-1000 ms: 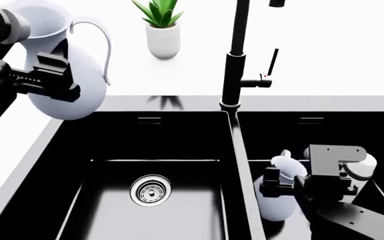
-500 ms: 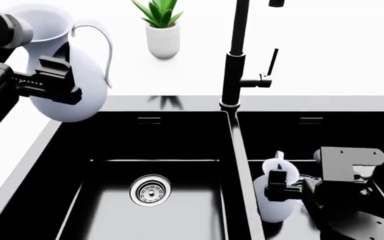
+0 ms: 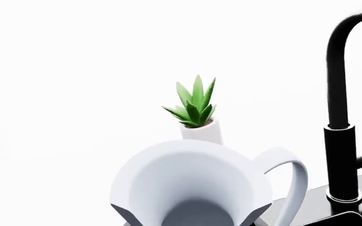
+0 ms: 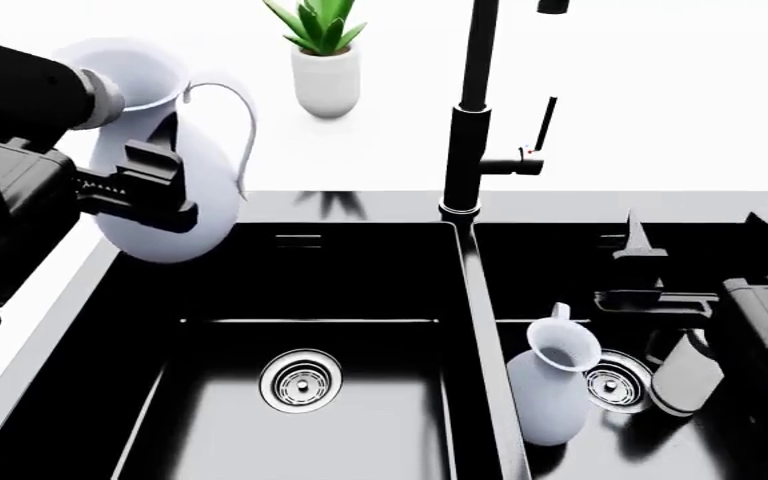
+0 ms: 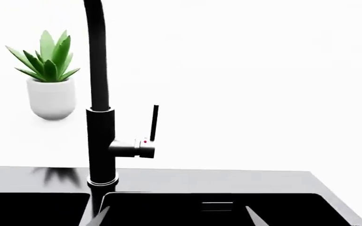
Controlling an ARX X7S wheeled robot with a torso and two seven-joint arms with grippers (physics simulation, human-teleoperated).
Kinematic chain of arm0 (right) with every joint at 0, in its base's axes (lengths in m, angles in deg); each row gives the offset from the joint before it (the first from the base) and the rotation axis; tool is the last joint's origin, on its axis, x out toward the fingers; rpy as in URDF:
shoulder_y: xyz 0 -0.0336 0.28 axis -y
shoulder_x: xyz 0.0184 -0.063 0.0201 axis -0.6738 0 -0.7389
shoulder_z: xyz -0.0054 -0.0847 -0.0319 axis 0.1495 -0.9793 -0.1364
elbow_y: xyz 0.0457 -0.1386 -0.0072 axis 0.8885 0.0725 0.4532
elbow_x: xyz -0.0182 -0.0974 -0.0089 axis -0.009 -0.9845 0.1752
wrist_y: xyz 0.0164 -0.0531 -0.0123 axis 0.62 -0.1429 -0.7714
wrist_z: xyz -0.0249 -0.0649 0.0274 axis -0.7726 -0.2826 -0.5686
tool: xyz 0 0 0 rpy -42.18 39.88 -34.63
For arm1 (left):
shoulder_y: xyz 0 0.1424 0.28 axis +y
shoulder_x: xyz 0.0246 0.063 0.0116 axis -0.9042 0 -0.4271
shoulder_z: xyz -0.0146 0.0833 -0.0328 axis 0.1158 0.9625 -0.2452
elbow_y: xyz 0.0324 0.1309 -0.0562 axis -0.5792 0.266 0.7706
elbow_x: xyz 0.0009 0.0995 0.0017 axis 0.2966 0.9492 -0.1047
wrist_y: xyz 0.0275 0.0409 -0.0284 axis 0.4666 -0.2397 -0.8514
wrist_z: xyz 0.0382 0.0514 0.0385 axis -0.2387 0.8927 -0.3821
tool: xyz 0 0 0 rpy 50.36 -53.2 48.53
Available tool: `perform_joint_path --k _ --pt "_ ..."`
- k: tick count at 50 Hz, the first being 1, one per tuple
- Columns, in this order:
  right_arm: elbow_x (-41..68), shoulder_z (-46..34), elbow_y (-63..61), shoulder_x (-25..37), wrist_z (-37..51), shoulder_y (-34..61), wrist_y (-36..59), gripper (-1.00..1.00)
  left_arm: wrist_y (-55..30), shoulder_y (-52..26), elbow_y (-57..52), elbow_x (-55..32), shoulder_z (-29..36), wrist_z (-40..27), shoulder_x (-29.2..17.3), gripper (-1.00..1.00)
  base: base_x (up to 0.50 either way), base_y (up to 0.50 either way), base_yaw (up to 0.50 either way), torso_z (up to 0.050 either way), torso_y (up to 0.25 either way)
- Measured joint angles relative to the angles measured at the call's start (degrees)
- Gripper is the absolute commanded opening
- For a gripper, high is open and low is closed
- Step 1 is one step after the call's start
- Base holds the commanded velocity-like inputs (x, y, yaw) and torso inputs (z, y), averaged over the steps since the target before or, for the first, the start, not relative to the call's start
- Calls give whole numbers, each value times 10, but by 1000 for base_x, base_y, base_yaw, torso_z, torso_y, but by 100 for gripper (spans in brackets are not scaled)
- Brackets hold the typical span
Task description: Pick the pitcher and pitcher and place them in the sink. Then turn on the water.
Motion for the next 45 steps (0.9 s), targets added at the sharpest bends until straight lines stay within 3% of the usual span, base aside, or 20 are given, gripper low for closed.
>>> perform_joint_path --k 45 --pt "41 20 -14 29 23 47 5 100 30 44 117 156 161 129 165 -100 0 0 0 0 0"
